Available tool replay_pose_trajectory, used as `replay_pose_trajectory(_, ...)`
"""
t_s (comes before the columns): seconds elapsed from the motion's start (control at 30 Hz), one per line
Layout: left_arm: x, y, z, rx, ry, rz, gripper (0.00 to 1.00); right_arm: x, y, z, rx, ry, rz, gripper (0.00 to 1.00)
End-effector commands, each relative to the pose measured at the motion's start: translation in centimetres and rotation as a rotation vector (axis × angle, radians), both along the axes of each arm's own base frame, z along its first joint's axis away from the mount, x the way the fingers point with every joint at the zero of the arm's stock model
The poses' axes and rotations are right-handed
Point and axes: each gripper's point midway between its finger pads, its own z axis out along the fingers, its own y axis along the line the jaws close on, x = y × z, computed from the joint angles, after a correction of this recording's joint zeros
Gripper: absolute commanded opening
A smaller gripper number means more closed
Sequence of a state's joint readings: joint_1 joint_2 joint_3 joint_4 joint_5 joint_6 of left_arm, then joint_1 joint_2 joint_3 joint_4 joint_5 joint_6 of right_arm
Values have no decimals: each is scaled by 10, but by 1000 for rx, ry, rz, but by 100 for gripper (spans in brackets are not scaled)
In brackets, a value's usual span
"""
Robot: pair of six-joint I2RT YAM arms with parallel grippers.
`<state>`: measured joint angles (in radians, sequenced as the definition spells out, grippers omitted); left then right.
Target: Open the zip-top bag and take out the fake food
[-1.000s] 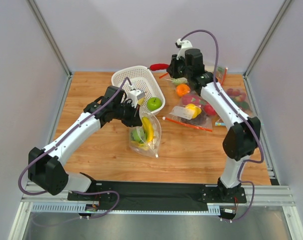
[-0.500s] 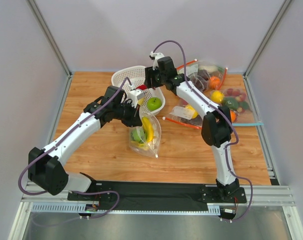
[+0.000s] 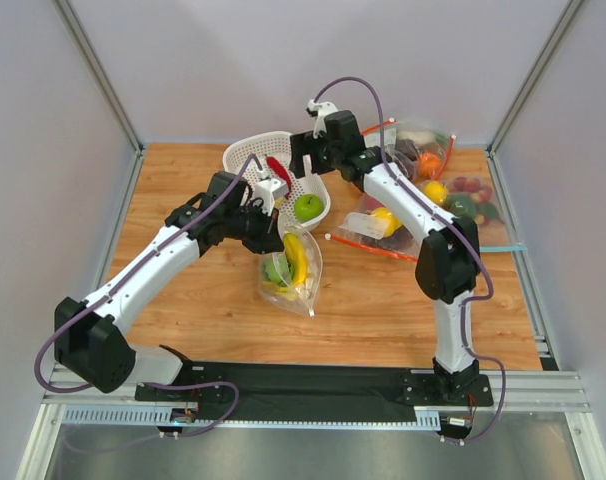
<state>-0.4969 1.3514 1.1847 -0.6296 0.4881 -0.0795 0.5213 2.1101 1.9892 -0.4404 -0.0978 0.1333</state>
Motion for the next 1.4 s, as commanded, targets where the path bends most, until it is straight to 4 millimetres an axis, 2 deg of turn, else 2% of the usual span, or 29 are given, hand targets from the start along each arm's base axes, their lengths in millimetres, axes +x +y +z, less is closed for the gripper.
replay_pose_trajectory(0.0,3,-2,29,-42,-83,-16,0,-13,-18,78,34,-172,-17,98)
replay_pose_trajectory(0.03,2,-1,29,-42,-85,-17,0,-17,-21,80,28,-179,-20,98)
replay_pose_trajectory(0.07,2,-1,31,-45,-90,-17,0,-23,-30,94,27,-206,-36,98)
replay_pose_trajectory(0.1,2,-1,31,-44,-88,-15,0,-28,-35,87,5,-198,-38,98)
replay_pose_trajectory(0.13,2,-1,31,-45,-90,-17,0,-32,-41,88,-7,-204,-54,98)
replay_pose_trajectory(0.17,2,-1,32,-45,-91,-15,0,-41,-46,103,2,-231,-55,98)
replay_pose_trajectory(0.23,1,-1,32,-45,-94,-16,0,-52,-67,109,-29,-253,-107,98)
replay_pose_trajectory(0.3,1,0,34,-46,-101,-14,0,-61,-78,113,-40,-267,-129,98)
replay_pose_trajectory(0.33,1,0,34,-45,-102,-15,0,-66,-85,106,-56,-257,-146,98)
replay_pose_trajectory(0.37,2,0,35,-44,-105,-13,0,-77,-92,120,-43,-284,-153,98)
replay_pose_trajectory(0.5,2,1,35,-43,-105,-12,0,-108,-108,135,-12,-299,-153,97)
replay_pose_trajectory(0.57,2,0,33,-42,-100,-13,0,-128,-109,138,25,-285,-127,93)
replay_pose_trajectory(0.6,1,0,34,-43,-102,-13,0,-135,-107,137,37,-275,-108,89)
replay_pose_trajectory(0.63,1,0,34,-44,-100,-13,0,-146,-105,145,62,-281,-81,79)
replay_pose_trajectory(0.7,1,0,33,-42,-100,-12,0,-163,-98,132,55,-242,-48,68)
replay_pose_trajectory(0.73,2,0,34,-43,-101,-12,0,-177,-89,135,77,-238,9,60)
replay_pose_trajectory(0.83,2,0,33,-44,-98,-12,0,-213,-59,122,97,-184,147,48)
replay_pose_trajectory(1.0,2,-1,32,-44,-92,-14,0,-270,-8,103,196,-60,368,35)
replay_pose_trajectory(1.1,2,-1,32,-43,-90,-14,0,-287,10,95,223,-29,422,33)
replay_pose_trajectory(1.37,2,-1,30,-41,-89,-13,0,-294,35,49,196,96,472,29)
